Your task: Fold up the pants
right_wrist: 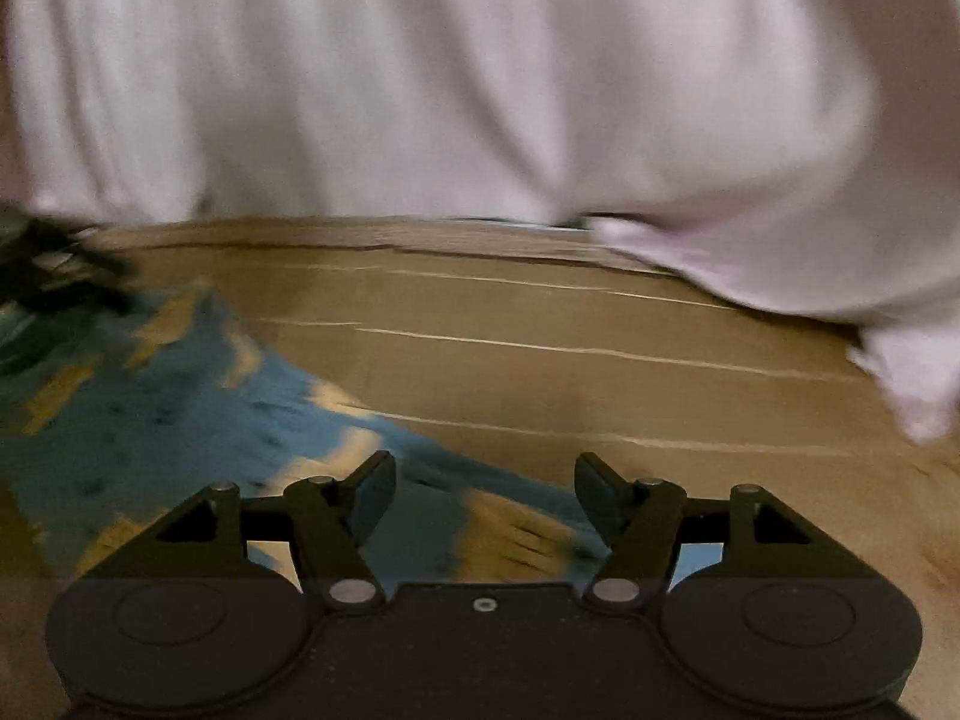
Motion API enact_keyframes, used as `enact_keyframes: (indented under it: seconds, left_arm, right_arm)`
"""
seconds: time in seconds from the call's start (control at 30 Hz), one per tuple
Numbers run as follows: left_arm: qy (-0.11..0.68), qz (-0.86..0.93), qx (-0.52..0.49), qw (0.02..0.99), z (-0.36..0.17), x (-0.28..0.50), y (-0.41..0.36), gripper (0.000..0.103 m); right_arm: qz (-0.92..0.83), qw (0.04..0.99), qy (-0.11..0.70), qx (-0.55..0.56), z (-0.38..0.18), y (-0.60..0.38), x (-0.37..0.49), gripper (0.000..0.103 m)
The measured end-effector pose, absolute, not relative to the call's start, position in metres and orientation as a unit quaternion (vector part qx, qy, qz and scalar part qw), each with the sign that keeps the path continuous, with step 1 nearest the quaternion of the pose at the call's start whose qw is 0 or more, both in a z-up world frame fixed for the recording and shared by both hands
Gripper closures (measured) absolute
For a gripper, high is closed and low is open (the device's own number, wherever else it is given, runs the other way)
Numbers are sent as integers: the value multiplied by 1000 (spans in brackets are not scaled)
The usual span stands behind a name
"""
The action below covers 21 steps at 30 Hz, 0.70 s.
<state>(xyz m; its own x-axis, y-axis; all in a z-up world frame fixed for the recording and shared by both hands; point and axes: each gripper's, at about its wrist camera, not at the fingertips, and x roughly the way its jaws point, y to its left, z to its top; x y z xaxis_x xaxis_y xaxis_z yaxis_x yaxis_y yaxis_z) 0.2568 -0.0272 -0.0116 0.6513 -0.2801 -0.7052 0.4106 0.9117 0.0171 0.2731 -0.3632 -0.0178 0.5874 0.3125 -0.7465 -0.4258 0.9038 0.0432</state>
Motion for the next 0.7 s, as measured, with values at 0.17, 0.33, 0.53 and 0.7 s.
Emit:
enact_keyframes:
  seconds: [0.17, 0.33, 0.53, 0.7]
  left_arm:
    - [401, -205, 113, 886, -23, 294, -38, 64]
    - [397, -203, 166, 879, -33, 294, -50, 96]
    - [384, -162, 165, 894, -35, 289, -49, 98]
    - [392, -144, 159, 895, -36, 292, -49, 89]
  right_arm:
    - [280, 858, 419, -100, -25, -330, 290, 37]
    - [281, 850, 429, -119, -34, -321, 294, 94]
    - [252, 871, 402, -128, -28, -324, 293, 100]
    - [227, 878, 397, -143, -35, -322, 288, 71]
